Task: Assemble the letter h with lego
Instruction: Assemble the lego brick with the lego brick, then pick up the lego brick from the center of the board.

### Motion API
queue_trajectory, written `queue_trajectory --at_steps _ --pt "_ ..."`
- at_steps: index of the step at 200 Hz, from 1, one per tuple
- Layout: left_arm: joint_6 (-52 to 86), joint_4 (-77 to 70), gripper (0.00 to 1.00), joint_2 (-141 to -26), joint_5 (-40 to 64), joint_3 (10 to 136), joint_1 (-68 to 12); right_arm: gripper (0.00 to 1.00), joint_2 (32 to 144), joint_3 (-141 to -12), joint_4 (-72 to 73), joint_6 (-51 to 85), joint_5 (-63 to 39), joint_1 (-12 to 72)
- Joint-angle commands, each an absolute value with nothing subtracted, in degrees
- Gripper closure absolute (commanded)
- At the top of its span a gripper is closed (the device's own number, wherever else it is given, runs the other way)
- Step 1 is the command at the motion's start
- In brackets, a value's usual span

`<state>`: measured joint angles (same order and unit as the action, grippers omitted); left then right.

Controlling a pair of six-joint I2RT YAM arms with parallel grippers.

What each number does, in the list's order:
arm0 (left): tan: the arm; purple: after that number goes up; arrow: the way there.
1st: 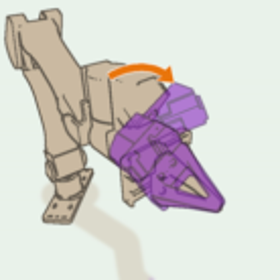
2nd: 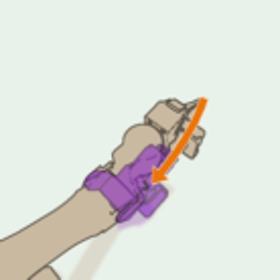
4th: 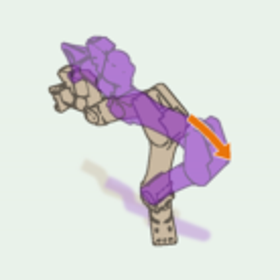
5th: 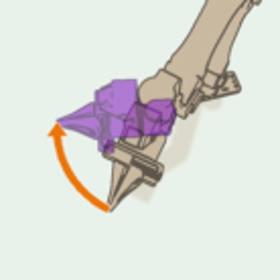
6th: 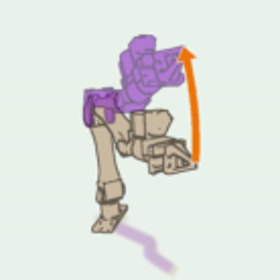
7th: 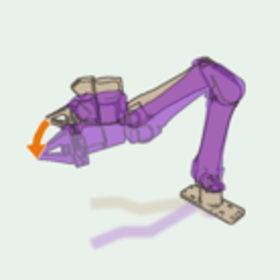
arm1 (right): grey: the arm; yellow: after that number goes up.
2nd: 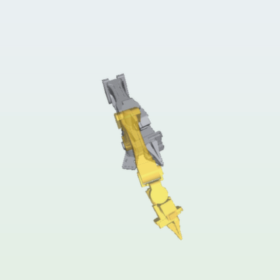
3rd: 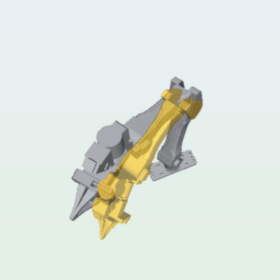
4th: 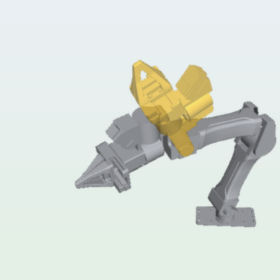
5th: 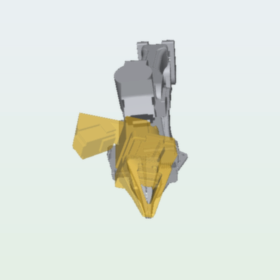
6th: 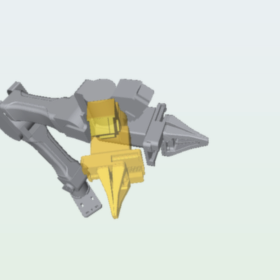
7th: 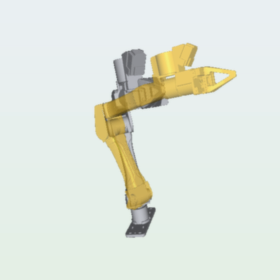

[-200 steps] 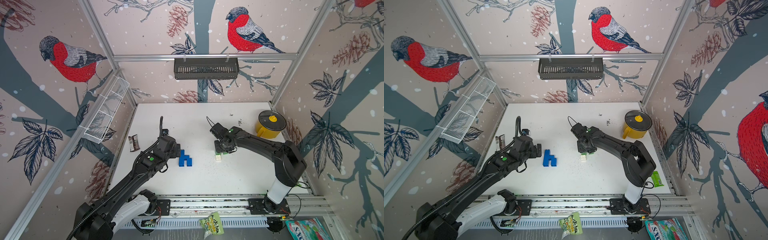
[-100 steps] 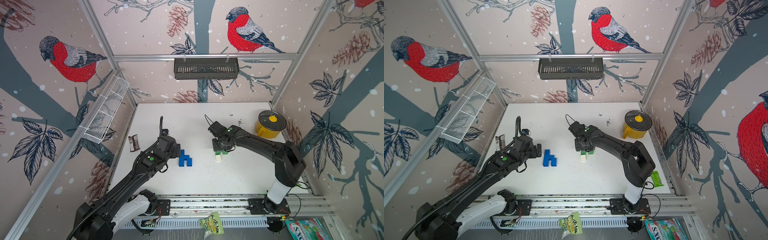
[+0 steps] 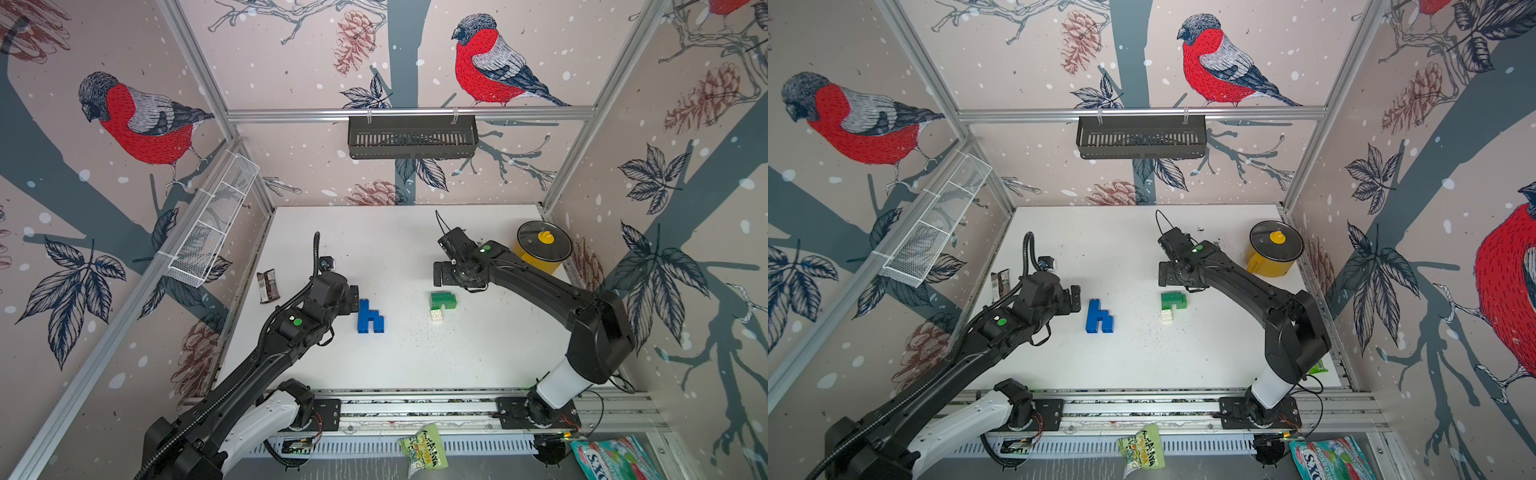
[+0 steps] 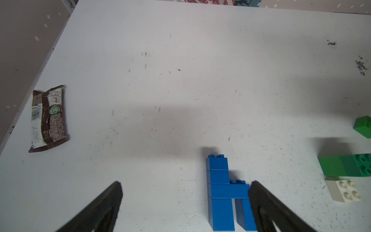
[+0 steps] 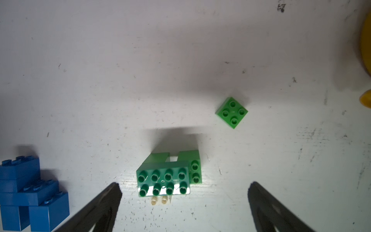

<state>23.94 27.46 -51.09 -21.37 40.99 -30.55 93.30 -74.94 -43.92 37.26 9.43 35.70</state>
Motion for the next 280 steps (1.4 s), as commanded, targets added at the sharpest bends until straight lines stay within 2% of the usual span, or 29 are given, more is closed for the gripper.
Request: queue_trajectory --at_steps 1,16,54,104,142,173,280 --pt "25.9 27.0 0.02 -49.4 -25.1 41.1 -30.4 0.0 92.4 -73.6 -40.9 35.6 9.6 33.8" --pt "30.1 28.1 0.02 -47.9 -24.8 41.7 -30.3 0.0 92.7 -73.0 -39.8 35.5 8.8 31.5" --pt "30.5 26.0 0.02 -47.6 -10.5 44.1 -29.9 0.0 95.4 -71.1 -36.5 37.8 5.8 25.9" --pt "25.3 25.8 0.02 -52.8 -19.3 48.1 -29.8 0.0 100.4 -71.4 -34.4 41.6 5.9 24.6" --pt "23.5 21.4 0.02 -54.0 -15.3 46.2 -29.8 0.0 104.7 -72.8 -34.3 44.1 5.9 23.8" --pt "21.2 22.4 0.02 -55.3 -16.6 45.6 -29.8 0.0 106.2 -72.6 -32.5 45.5 5.7 23.8" --pt "20.3 23.1 0.02 -56.7 -15.5 44.7 -29.8 0.19 109.9 -73.4 -30.6 47.5 4.6 23.9"
